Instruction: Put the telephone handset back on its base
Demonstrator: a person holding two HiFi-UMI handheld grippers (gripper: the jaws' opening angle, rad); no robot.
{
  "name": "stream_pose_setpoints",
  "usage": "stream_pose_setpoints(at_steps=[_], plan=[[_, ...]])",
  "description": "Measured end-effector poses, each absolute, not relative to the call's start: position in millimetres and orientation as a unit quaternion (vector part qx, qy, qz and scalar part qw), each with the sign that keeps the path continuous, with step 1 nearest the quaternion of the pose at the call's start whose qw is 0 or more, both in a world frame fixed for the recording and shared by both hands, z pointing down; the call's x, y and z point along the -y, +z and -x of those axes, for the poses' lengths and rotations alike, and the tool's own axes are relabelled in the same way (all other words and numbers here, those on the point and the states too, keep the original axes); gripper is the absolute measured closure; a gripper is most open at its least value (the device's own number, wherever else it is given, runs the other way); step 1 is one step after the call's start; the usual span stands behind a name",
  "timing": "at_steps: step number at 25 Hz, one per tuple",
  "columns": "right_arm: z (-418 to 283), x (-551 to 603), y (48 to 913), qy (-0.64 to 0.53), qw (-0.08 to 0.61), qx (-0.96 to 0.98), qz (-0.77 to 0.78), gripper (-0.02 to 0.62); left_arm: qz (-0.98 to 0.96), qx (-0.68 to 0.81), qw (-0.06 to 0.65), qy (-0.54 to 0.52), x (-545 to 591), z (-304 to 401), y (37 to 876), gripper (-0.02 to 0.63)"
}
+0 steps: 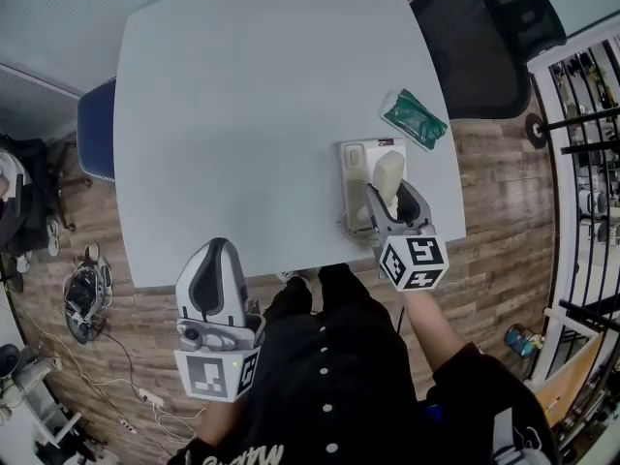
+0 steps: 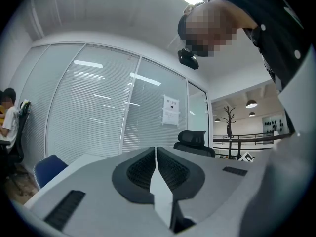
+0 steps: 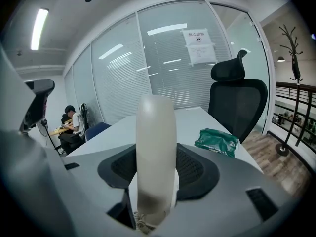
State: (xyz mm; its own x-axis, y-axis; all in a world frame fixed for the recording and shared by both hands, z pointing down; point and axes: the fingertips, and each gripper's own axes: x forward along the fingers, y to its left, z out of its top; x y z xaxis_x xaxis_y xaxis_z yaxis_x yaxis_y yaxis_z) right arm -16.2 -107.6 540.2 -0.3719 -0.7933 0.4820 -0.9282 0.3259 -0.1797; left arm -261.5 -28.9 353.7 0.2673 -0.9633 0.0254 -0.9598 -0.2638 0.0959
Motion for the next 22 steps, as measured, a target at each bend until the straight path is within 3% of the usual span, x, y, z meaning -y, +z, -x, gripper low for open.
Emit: stream_pose_setpoints(at_steps=[22], plan=[[27.4,128.0,625.0,0.271,0.224,0.729,-0.588,0.364,-0.786,0.612,0.083,0.006,33.0,263.4,380.2,0.588]])
